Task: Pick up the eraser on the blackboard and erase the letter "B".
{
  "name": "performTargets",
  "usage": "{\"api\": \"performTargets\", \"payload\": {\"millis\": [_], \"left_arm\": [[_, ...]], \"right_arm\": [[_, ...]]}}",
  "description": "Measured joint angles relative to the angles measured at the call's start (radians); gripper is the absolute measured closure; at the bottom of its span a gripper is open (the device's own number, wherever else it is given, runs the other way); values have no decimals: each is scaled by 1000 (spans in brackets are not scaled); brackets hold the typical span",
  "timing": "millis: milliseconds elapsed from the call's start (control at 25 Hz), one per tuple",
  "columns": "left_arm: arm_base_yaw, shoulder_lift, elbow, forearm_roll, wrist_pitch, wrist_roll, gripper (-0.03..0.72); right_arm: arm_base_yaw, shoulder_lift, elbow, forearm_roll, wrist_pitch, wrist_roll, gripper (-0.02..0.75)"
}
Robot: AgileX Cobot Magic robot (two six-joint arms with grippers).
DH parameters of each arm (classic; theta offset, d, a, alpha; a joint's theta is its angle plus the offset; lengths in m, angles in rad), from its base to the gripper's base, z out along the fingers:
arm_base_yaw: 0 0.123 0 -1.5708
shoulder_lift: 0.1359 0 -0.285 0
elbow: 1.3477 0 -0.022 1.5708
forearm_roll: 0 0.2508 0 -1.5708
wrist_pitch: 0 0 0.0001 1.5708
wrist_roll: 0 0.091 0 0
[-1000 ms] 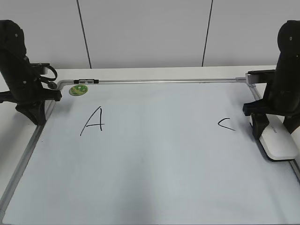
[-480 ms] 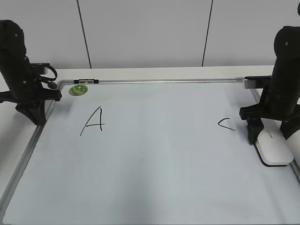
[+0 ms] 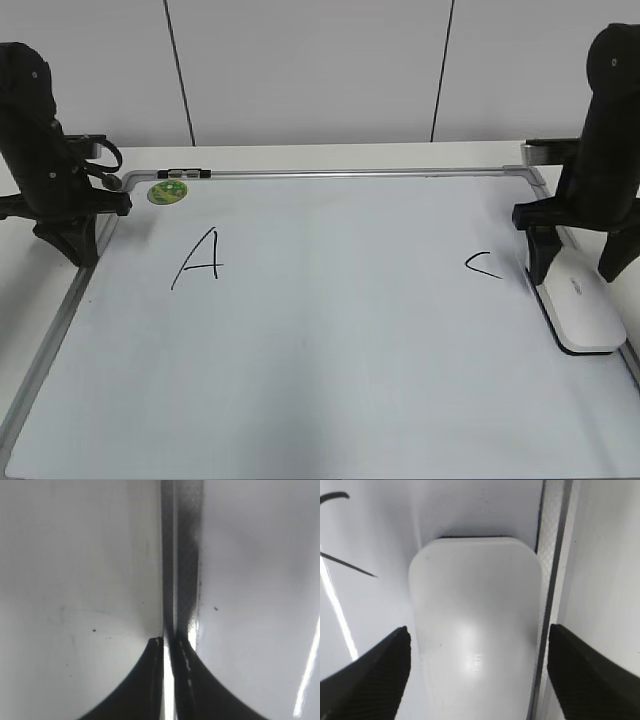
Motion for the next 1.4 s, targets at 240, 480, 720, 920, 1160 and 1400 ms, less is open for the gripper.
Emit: {"api": "performTargets", "payload": {"millis": [240,480,720,920,1160,1400], "left_arm": [[0,11,-42,11,46,2,508],[0,-8,-99,84,93,-27,276],[0,-92,-115,126,120,-43,235],[0,-144,-116,124,125,-45,232],[0,-225,-116,102,132,-47,237],[-16,-395,-21,115,136,-48,263]], "right_arm": [[0,0,-38,-12,12,11,110],[0,0,-38,-17,16,24,141],[0,-17,-40,-17,20,29,143],[0,-91,-42,-19,22,29,143],[0,-222,-21,-15,14,29,143],[0,-422,141,-2,-86,31,145]]}}
